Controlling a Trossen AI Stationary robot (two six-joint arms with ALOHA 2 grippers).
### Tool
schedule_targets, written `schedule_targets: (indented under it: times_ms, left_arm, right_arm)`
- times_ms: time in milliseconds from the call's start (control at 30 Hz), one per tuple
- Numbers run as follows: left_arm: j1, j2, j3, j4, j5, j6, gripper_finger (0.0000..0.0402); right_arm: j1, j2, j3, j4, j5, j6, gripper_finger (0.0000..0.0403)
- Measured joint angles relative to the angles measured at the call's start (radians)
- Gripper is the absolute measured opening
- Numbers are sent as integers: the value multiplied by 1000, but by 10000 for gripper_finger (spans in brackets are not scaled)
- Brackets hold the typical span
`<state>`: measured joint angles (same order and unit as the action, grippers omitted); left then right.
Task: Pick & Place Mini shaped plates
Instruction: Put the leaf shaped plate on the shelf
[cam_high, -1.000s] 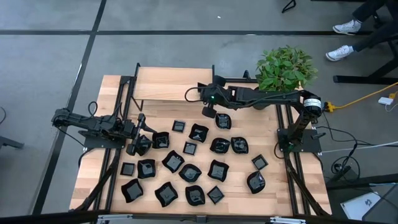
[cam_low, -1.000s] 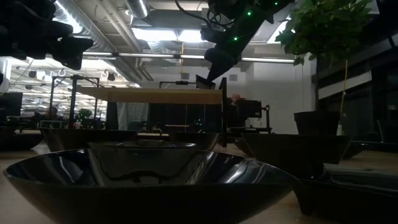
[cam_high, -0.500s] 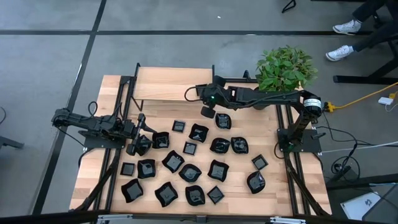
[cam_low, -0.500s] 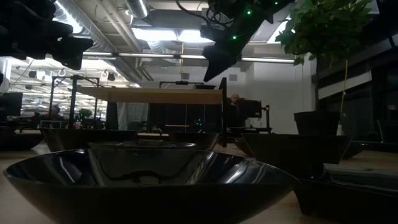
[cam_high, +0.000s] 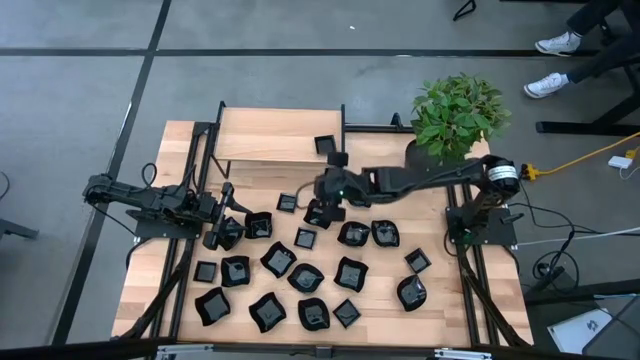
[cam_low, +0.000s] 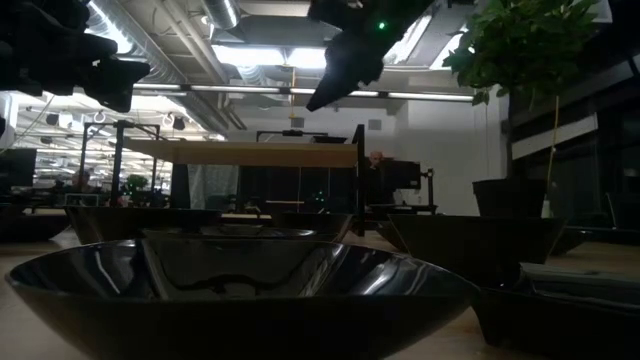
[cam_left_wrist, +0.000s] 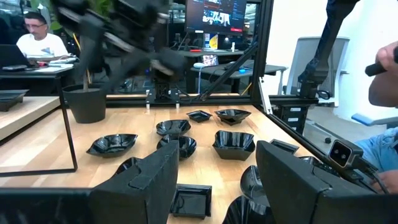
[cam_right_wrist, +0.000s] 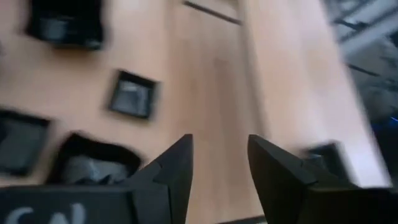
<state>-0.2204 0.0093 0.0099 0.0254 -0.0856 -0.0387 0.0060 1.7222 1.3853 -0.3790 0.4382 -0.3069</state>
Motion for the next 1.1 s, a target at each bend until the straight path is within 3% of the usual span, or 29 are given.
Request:
schedule_targets:
  times_ms: [300, 633, 1100]
  left_arm:
    - [0, 0, 0, 0, 0, 0, 208]
    - [0, 0, 0, 0, 0, 0, 208]
    - [0, 0, 0, 0, 0, 0, 207]
  right_arm:
    - [86, 0, 0, -142, -90, 138, 151]
    - [160, 0, 0, -413, -278, 306, 152]
    - [228, 0, 0, -734, -337, 569, 152]
